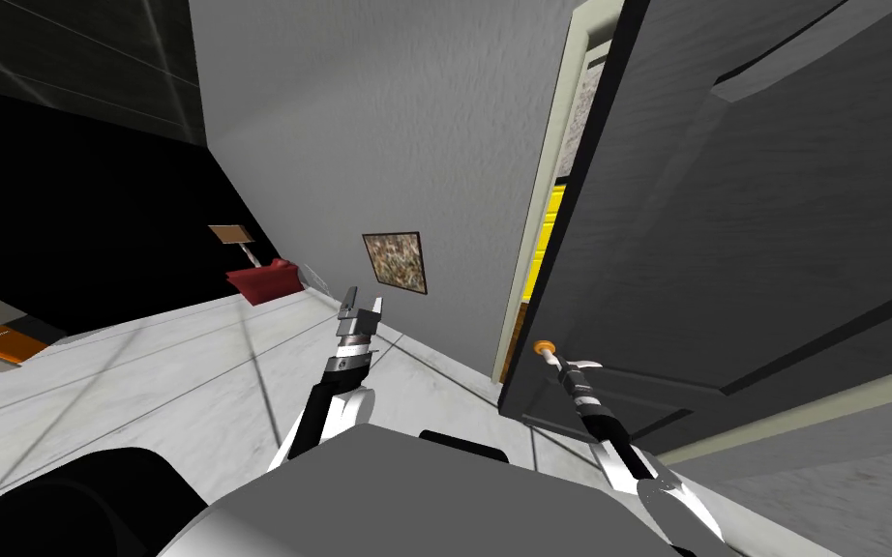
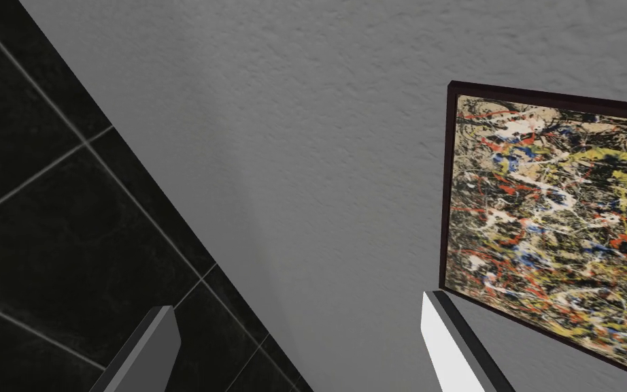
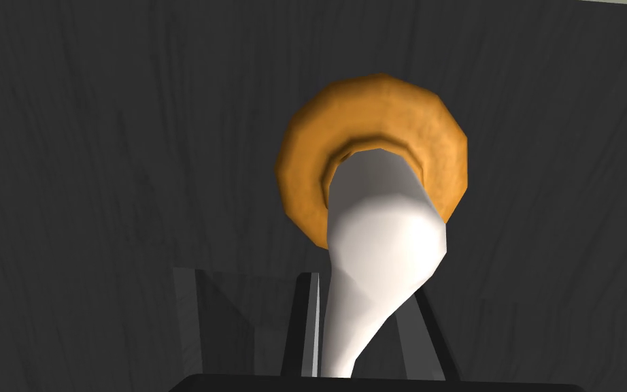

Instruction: Pull the door open

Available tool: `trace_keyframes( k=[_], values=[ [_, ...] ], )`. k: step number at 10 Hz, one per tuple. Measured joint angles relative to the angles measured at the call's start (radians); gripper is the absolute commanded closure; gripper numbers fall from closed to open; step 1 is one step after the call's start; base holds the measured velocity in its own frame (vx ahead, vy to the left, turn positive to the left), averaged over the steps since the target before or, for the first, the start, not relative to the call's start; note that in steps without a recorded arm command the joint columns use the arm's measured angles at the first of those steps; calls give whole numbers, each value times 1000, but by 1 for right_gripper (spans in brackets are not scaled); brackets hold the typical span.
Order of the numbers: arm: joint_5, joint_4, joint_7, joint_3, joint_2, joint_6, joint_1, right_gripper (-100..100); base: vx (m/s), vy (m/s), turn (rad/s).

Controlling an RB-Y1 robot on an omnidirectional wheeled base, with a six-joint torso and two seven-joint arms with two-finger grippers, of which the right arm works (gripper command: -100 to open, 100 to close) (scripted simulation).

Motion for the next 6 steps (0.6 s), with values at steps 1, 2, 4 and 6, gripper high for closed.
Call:
trace_keyframes(
  k=[1,2,4,6],
  values=[
    [7,-18,-14,11,-6,-5,13,100,-202,-95,93],
    [16,-3,-26,24,-11,-24,9,100,-236,-70,82],
    [30,-28,-53,45,-27,-43,33,100,-223,-85,73],
    [40,-25,-71,60,-33,-55,41,100,-124,-38,67]
  ],
)
